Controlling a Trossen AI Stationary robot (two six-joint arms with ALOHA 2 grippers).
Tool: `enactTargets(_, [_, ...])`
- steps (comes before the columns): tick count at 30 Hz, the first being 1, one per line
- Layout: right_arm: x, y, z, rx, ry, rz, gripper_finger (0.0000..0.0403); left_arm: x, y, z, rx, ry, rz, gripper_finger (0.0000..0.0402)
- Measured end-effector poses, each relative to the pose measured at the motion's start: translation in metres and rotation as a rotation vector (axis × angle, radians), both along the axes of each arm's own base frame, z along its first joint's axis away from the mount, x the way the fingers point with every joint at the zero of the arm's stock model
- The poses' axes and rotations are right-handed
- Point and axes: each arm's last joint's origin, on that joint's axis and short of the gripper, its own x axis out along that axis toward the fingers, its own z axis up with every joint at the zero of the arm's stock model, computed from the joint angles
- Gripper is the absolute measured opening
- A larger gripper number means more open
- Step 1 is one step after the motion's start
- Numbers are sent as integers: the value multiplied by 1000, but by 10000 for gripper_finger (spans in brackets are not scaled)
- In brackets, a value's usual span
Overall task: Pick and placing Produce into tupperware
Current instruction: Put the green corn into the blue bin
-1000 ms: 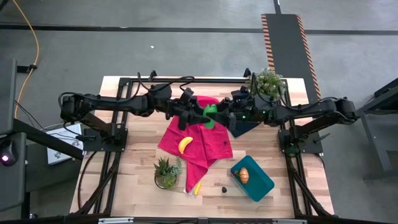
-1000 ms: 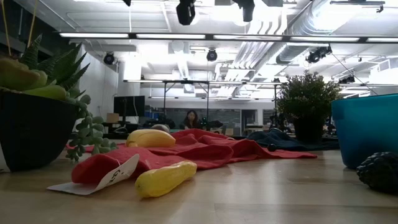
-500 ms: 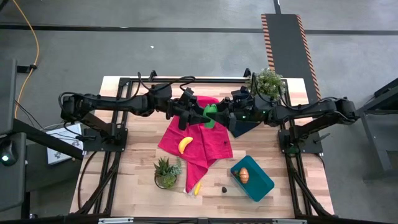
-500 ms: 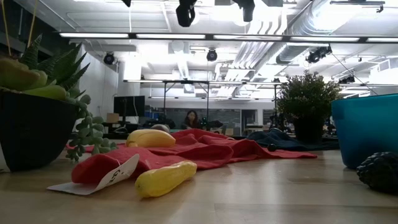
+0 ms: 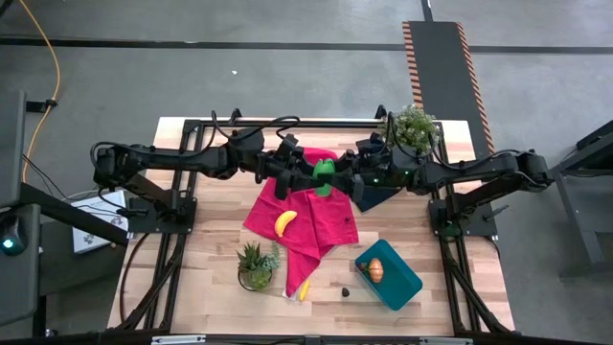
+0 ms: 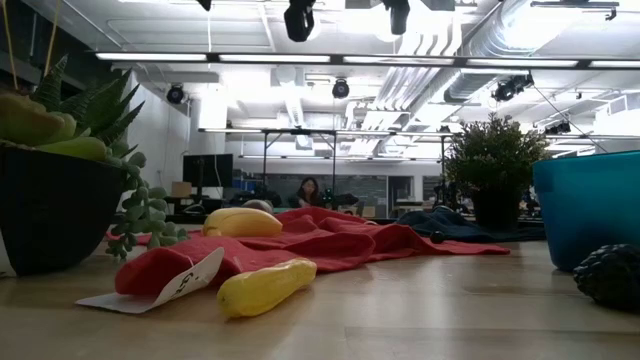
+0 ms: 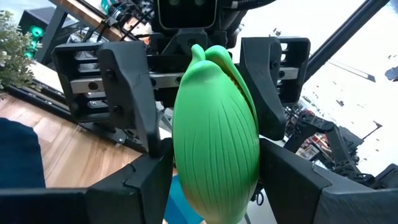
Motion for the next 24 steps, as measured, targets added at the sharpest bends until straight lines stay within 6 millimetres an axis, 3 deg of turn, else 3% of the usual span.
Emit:
enactTargets(13, [0,1,0,-3,-1,18,177,0,0,-1,-2,5,-8,209])
enactTargets(24, [0,1,0,-5,1,20,170,0,0,-1,-5,16,-8,209])
